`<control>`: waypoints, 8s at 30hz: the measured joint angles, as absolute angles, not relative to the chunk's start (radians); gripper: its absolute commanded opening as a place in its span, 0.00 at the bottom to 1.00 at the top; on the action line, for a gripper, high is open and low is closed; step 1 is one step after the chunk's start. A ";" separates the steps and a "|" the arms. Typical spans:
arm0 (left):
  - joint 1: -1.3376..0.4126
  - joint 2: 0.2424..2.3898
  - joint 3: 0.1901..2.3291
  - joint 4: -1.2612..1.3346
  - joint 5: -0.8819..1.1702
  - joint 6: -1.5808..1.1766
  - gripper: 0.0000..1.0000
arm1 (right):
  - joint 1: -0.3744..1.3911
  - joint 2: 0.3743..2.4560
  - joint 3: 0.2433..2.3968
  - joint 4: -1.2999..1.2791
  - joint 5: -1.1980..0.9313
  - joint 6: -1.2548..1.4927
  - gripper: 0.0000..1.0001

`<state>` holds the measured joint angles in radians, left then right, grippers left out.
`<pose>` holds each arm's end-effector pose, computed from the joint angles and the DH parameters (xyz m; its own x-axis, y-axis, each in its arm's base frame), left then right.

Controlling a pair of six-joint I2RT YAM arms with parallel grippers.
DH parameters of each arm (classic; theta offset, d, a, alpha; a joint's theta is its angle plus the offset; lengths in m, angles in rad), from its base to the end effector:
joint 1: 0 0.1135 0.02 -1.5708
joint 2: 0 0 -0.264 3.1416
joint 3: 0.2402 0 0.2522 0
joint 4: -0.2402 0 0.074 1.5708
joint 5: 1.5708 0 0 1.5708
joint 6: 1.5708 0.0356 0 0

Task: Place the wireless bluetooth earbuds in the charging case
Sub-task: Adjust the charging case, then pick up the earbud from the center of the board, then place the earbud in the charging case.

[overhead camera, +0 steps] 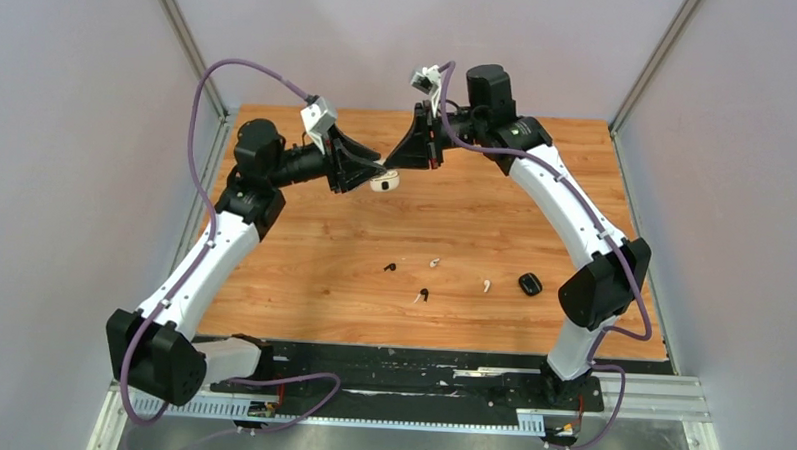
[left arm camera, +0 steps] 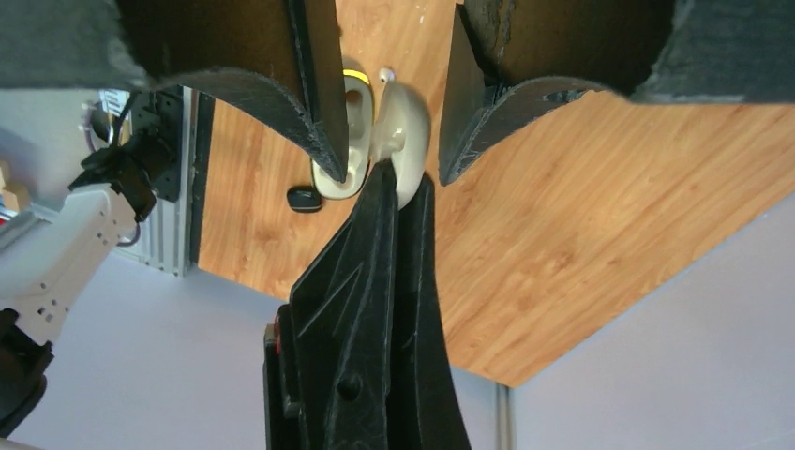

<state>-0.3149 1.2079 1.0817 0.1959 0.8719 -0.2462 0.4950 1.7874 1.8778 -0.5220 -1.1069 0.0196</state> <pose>0.2516 -0.1106 0.3957 -0.1613 -0.1124 -0.9805 0.9136 0.3586 -0.1914 0.3342 0.2166 0.4156 -0.3862 -0.1985 -0.9008 -0.9200 0.0118 0.3918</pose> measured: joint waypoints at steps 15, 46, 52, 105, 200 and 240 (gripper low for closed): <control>-0.316 1.378 1.383 -0.356 1.100 -0.055 0.59 | 0.546 1.765 1.920 -0.723 -0.971 -0.333 0.00; -0.266 1.416 1.462 -0.513 1.168 0.012 0.23 | 0.600 1.726 1.925 -0.789 -0.913 -0.511 0.00; -0.266 1.420 1.463 -0.517 1.170 0.034 0.32 | 0.600 1.726 1.925 -0.791 -0.899 -0.508 0.00; -0.266 1.431 1.473 -0.590 1.089 0.184 0.00 | 0.452 1.415 1.674 -0.757 -0.839 -0.443 0.71; -0.302 1.427 1.524 -0.737 1.031 0.278 0.00 | 0.326 1.179 1.217 -0.305 -1.081 -0.400 0.07; -0.392 1.396 1.626 -0.836 1.071 0.355 0.00 | 0.595 1.361 1.368 -0.124 -1.108 -0.603 0.10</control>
<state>-0.3920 1.3964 1.6257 -0.8360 1.0714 0.3546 0.5945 1.3609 1.3678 -0.1242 -1.1080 -0.6033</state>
